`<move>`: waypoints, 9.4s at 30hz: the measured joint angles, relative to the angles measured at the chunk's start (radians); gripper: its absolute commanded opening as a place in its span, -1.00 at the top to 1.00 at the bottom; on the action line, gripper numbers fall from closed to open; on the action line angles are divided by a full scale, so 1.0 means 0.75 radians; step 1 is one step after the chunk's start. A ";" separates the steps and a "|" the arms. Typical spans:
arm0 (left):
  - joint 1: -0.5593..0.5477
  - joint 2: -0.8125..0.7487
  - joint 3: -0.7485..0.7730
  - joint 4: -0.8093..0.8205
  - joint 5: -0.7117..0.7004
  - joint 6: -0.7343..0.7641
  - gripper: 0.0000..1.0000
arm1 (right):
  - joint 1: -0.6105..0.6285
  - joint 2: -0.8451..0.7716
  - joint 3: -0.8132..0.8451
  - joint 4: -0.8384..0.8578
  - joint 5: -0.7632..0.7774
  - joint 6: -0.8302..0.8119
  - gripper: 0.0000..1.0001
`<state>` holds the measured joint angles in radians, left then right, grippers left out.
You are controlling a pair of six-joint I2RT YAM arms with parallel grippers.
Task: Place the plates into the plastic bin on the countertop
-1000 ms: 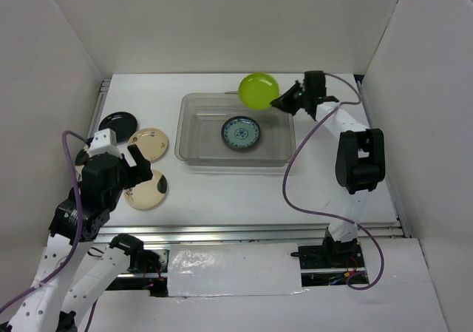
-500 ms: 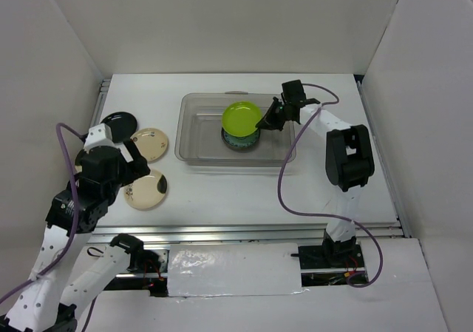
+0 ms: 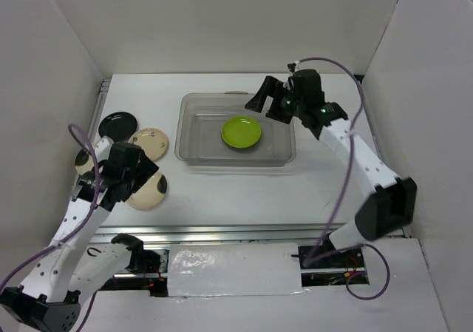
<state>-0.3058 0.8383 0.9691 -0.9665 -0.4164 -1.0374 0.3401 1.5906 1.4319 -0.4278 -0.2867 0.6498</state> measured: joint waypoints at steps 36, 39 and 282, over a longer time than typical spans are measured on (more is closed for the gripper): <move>0.137 -0.284 -0.965 0.449 -0.048 -1.075 0.78 | 0.327 -1.311 -1.246 0.541 -0.393 0.149 -1.00; 0.144 -0.393 -0.970 0.393 -0.052 -1.101 1.00 | 0.327 -1.341 -1.246 0.524 -0.379 0.149 -1.00; 0.636 1.548 0.283 1.311 -0.129 -0.826 0.69 | 0.152 -1.384 -1.305 0.574 -0.645 0.096 -1.00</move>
<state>0.1711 1.9995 1.1816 0.0170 -0.5133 -1.6569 0.4541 0.5526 0.4530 0.0025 -0.7708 0.7219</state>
